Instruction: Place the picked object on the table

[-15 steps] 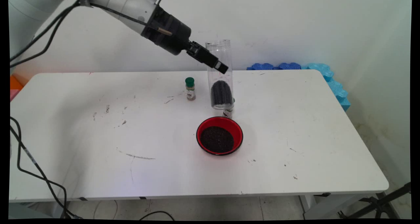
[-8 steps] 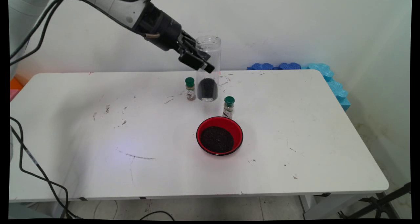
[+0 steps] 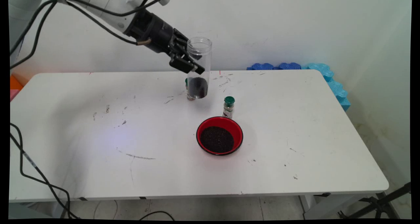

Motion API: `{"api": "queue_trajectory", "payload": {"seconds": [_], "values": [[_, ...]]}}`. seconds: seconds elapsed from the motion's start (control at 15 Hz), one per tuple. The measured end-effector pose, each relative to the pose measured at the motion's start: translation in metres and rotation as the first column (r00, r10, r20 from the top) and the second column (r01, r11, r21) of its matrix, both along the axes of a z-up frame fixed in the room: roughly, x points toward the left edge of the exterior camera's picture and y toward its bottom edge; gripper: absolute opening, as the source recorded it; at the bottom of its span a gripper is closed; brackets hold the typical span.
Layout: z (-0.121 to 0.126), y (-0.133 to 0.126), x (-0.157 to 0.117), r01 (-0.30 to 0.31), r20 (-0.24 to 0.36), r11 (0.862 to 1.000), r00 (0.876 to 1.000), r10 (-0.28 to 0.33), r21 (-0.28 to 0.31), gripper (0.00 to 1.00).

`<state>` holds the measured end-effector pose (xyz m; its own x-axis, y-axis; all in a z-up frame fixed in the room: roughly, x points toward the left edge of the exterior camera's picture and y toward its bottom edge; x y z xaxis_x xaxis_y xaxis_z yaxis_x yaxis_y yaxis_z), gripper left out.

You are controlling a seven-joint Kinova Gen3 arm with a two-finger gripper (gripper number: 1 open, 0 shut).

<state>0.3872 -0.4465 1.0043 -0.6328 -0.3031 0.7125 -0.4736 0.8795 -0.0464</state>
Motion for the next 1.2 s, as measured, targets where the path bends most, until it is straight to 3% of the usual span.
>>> {"api": "queue_trajectory", "payload": {"seconds": [0.4,1.2], "values": [[-0.020,0.006,0.010,-0.068,-0.002,0.998,0.998,0.068,-0.003,0.00],[-0.105,0.013,0.030,-0.210,-0.045,0.978,0.977,0.210,0.021,0.00]]}}
